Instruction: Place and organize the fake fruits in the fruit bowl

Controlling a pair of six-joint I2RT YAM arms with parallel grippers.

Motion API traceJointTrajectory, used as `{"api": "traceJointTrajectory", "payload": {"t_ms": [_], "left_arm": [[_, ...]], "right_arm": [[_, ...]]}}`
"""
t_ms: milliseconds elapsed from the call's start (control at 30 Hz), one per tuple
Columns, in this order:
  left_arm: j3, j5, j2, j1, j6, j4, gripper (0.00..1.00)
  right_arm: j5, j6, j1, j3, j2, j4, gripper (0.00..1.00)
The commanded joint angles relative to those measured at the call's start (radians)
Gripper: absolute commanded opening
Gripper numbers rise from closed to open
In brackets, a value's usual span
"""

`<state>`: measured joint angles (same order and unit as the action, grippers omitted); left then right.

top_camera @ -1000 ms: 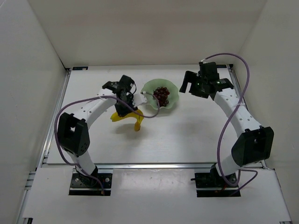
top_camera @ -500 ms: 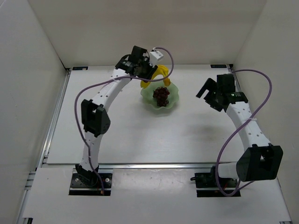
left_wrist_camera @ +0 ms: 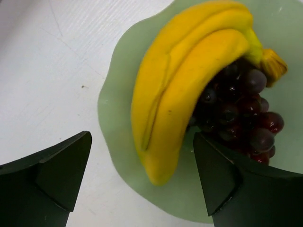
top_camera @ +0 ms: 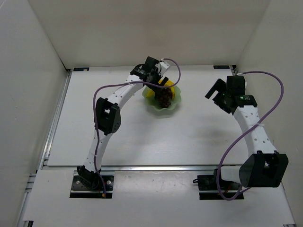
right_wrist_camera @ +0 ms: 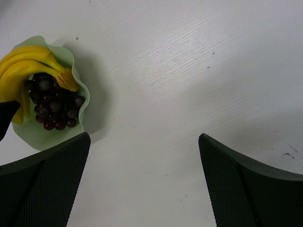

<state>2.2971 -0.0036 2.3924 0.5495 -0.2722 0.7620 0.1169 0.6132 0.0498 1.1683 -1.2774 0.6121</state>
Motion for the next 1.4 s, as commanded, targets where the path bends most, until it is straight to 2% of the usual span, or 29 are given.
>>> {"api": "traceJointTrajectory", "payload": {"t_ms": [0, 133, 200, 267, 300, 500, 533, 567, 633, 667, 800, 867, 967, 1167, 1367], "left_arm": [[-0.031, -0.068, -0.145, 0.012, 0.007, -0.021, 1.0], [-0.053, -0.148, -0.266, 0.023, 0.019, -0.021, 1.0], [-0.076, -0.209, -0.375, 0.023, 0.019, -0.021, 1.0], [-0.152, -0.24, -0.461, 0.0, 0.019, -0.021, 1.0], [-0.187, -0.24, -0.552, -0.019, 0.019, -0.021, 1.0], [-0.634, -0.32, -0.894, -0.278, 0.018, 0.006, 1.0], [-0.695, -0.305, -0.938, -0.372, 0.018, 0.007, 1.0], [-0.82, -0.288, -0.981, -0.425, 0.018, 0.016, 1.0], [-0.942, -0.257, -1.094, -0.528, 0.008, 0.016, 1.0], [-1.055, -0.247, -1.13, -0.619, 0.008, 0.025, 1.0], [-1.287, -0.196, -1.295, -0.782, 0.031, 0.025, 1.0], [-1.352, -0.12, -1.38, -0.825, 0.053, 0.025, 1.0], [-1.377, -0.032, -1.449, -0.826, 0.073, 0.034, 1.0], [-1.366, 0.019, -1.467, -0.826, 0.082, 0.056, 1.0], [-1.366, 0.054, -1.467, -0.826, 0.113, 0.065, 1.0]], "right_arm": [[-0.011, -0.036, 0.001, 0.025, 0.018, 0.006, 0.99], [-0.011, -0.056, 0.001, 0.034, 0.039, 0.006, 0.99], [-0.011, -0.065, 0.001, 0.034, 0.05, 0.006, 0.99], [-0.02, -0.091, -0.008, 0.034, 0.059, 0.015, 0.99], [-0.046, -0.092, -0.008, 0.034, 0.059, 0.015, 0.99], [-0.117, -0.092, -0.028, -0.064, 0.059, 0.035, 0.99], [-0.132, -0.092, -0.028, -0.076, 0.059, 0.035, 0.99], [-0.132, -0.081, -0.028, -0.099, 0.059, 0.035, 0.99], [-0.141, -0.081, -0.028, -0.122, 0.07, 0.026, 0.99], [-0.141, -0.081, -0.028, -0.122, 0.07, 0.026, 0.99], [-0.141, -0.072, -0.028, -0.134, 0.07, 0.017, 0.99], [-0.141, -0.063, -0.028, -0.124, 0.07, 0.008, 0.99], [-0.164, -0.063, -0.028, -0.114, 0.05, 0.008, 0.99], [-0.187, -0.063, -0.028, -0.104, 0.062, 0.008, 0.99], [-0.187, -0.063, -0.028, -0.166, 0.121, 0.008, 0.99]]}}
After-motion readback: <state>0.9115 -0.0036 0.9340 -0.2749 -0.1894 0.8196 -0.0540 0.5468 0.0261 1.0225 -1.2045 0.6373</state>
